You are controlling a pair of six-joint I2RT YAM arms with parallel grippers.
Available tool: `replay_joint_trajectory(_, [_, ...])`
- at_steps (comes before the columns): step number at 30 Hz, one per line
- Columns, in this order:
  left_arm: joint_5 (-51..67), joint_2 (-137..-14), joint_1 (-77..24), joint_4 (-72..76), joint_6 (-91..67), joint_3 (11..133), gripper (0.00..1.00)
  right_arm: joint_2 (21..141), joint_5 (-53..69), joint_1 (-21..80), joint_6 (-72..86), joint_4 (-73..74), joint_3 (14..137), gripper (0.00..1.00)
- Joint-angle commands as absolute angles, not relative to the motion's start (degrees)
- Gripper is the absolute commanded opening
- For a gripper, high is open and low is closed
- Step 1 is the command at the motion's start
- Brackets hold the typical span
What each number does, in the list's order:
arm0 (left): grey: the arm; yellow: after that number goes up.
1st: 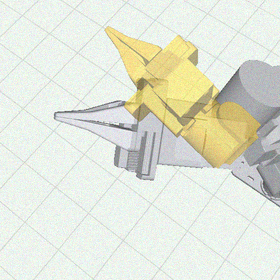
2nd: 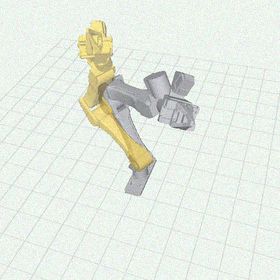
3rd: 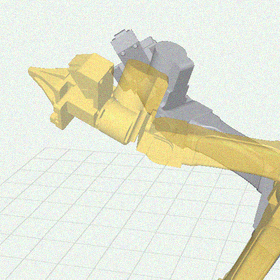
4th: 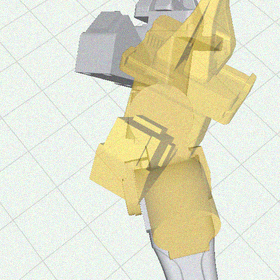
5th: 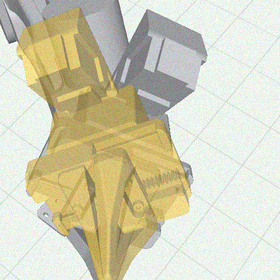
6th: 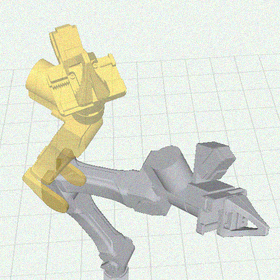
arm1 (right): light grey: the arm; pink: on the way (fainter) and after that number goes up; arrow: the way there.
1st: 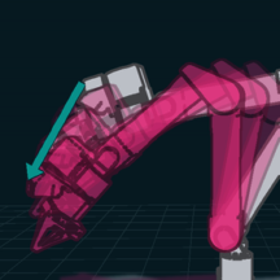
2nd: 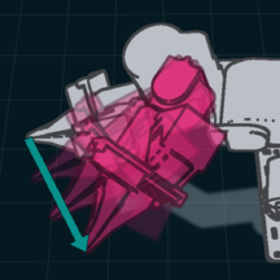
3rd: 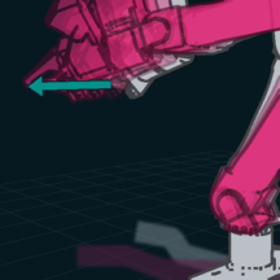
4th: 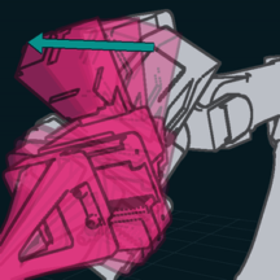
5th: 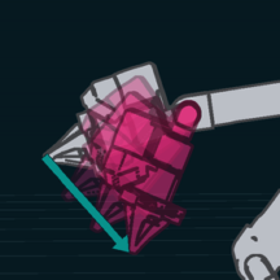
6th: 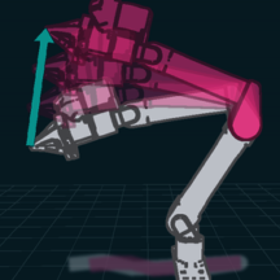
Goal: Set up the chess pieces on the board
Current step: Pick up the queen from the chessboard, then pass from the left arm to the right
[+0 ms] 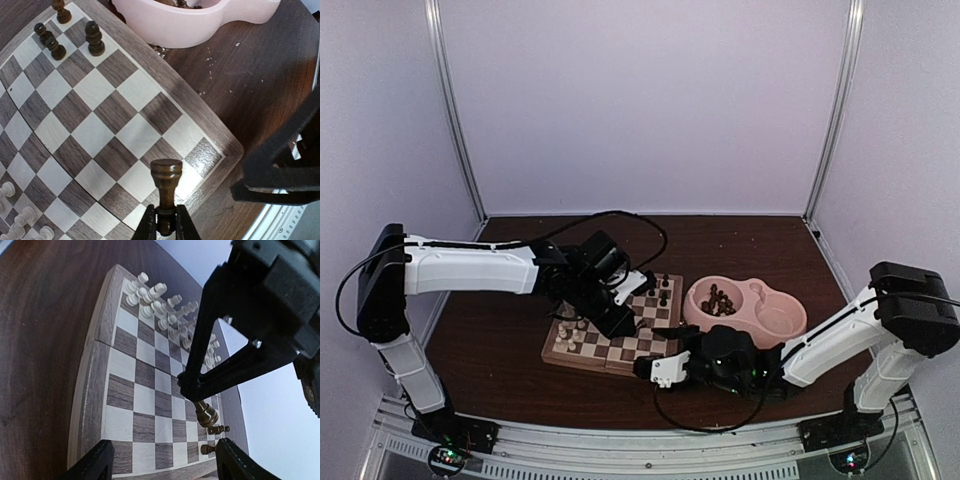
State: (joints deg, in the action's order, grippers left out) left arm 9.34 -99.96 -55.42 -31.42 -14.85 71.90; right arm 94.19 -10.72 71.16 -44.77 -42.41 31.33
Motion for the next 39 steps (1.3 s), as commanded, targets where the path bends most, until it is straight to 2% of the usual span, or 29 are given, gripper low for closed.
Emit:
replay_joint_trajectory(1, [14.9, -98.39, -54.97, -31.97, -14.33, 73.7, 0.11, 96.66, -20.43, 71.56, -49.47, -40.08, 35.31, 0.68])
replay_joint_trajectory(9, [18.63, -101.11, -54.98, -33.31, -14.38, 75.41, 0.12, 100.78, -21.52, 71.54, -49.82, -38.84, 38.57, 0.64])
replay_joint_trajectory(15, [19.35, -101.91, -55.02, -33.86, -14.42, 76.02, 0.11, 101.88, -20.91, 71.5, -48.26, -35.01, 40.85, 0.39])
replay_joint_trajectory(22, [19.62, -102.13, -54.93, -34.01, -14.54, 76.09, 0.11, 101.57, -19.92, 71.37, -47.48, -32.69, 41.59, 0.24])
replay_joint_trajectory(39, [23.19, -103.81, -54.94, -34.54, -14.59, 77.15, 0.11, 104.8, -21.04, 71.37, -46.93, -29.01, 44.74, 0.21])
